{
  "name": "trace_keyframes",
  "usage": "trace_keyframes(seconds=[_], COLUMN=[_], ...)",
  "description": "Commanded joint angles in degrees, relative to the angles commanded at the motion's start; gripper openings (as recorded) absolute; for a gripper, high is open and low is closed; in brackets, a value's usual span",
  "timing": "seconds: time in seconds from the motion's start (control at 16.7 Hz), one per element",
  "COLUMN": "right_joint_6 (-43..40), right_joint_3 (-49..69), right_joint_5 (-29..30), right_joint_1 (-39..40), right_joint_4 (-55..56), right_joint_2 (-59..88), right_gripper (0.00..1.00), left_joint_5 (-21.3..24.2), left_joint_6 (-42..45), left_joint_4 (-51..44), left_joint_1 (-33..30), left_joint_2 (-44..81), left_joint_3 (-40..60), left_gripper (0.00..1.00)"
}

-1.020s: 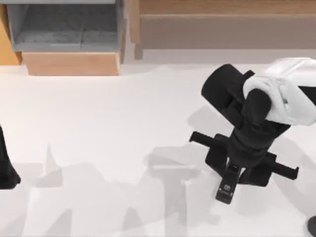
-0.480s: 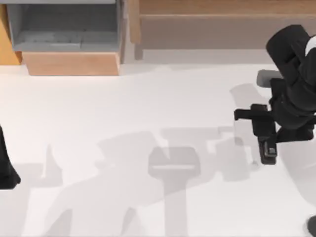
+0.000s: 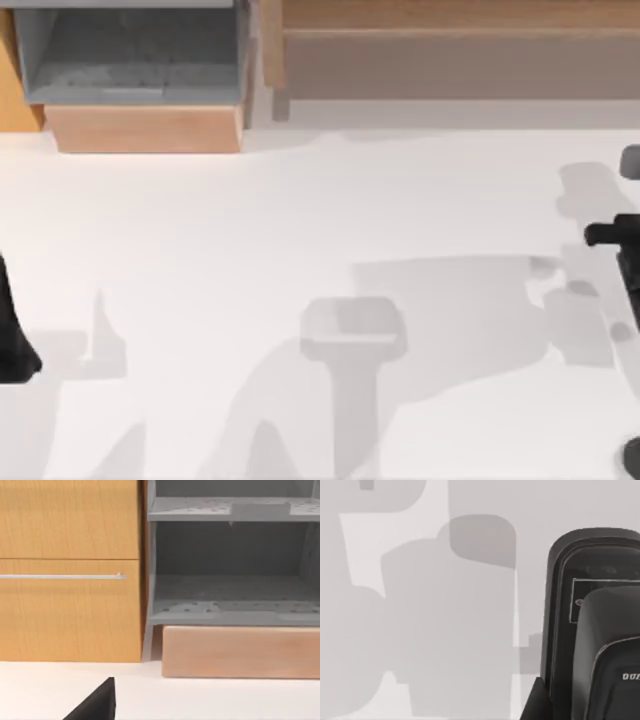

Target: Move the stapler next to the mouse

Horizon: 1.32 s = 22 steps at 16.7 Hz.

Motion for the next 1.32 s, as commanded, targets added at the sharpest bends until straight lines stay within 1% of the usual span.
trace_keyframes(seconds=[0.72,1.32], right_joint_6=[0.2,0.5], right_joint_3=[0.0,-0.8], right_joint_5=[-0.1,2.6], right_joint_1=[0.0,-0.7], right_joint_4=[1.6,0.5], right_joint_2=[1.8,2.3], right_gripper=[0.00,0.00], left_joint_5=[0.0,0.0], left_joint_6=[0.0,0.0], left_joint_4=[0.0,0.0], left_joint_1=[0.0,0.0], left_joint_2=[0.0,0.0], left_joint_3=[0.0,0.0], left_gripper=[1.00,1.00])
